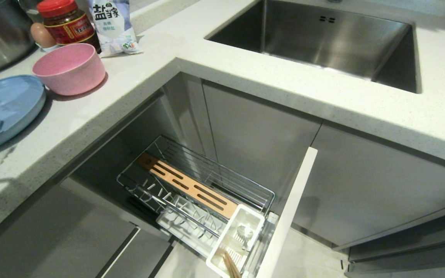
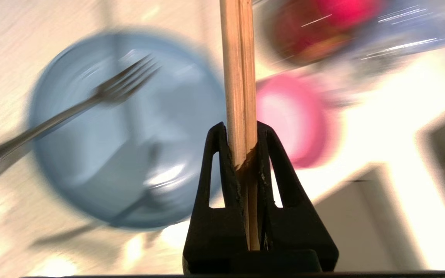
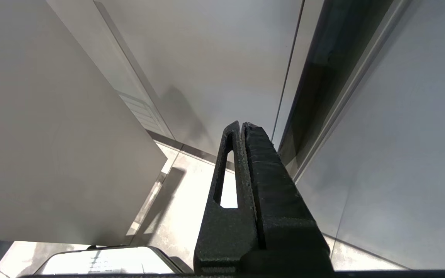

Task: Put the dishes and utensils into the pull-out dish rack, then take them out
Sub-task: Pick up the chopsticks and place it in the cupboard

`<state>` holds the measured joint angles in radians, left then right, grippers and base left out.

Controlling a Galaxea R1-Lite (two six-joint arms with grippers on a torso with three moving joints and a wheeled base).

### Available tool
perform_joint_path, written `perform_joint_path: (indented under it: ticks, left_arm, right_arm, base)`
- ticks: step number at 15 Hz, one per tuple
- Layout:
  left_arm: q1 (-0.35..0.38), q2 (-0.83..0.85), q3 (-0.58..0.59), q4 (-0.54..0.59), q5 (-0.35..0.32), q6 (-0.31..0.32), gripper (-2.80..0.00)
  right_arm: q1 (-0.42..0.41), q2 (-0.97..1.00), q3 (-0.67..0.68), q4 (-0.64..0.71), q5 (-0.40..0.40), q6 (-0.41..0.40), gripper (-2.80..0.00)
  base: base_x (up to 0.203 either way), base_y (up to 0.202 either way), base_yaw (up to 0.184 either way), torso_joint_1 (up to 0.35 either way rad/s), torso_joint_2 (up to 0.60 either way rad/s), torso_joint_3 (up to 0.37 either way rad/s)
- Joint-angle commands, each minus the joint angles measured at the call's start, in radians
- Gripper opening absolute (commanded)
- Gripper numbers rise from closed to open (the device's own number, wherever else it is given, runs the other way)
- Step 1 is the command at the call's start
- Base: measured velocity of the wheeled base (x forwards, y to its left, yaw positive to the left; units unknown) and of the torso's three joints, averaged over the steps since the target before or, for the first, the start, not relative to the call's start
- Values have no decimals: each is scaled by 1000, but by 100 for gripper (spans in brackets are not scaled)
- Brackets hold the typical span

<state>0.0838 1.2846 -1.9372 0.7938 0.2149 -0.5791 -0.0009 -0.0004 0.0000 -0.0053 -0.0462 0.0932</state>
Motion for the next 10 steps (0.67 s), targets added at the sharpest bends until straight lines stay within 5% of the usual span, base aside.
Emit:
perform_joint_path:
  ticks: [1,5,7,10]
  left_arm:
    - [-98,-76,-14,-63,2,-4,-280]
    - [-295,-128,52,-104,-36,-19,-280]
    - [-343,-138,101,-118,-194,-26,-280]
    - [-442,-127,168,-110,-314,-13,-280]
  right_arm:
    - [-1,-4,0,-1,-1,0,-280]
    - [0,-4,0,-1,0,0,-280]
    - [-1,-4,0,-1,0,0,-280]
    - [0,-4,0,-1,0,0,-280]
  base:
    - [0,0,0,0,0,0]
    - [0,0,0,0,0,0]
    - [0,0,0,0,0,0]
    - [0,0,0,0,0,0]
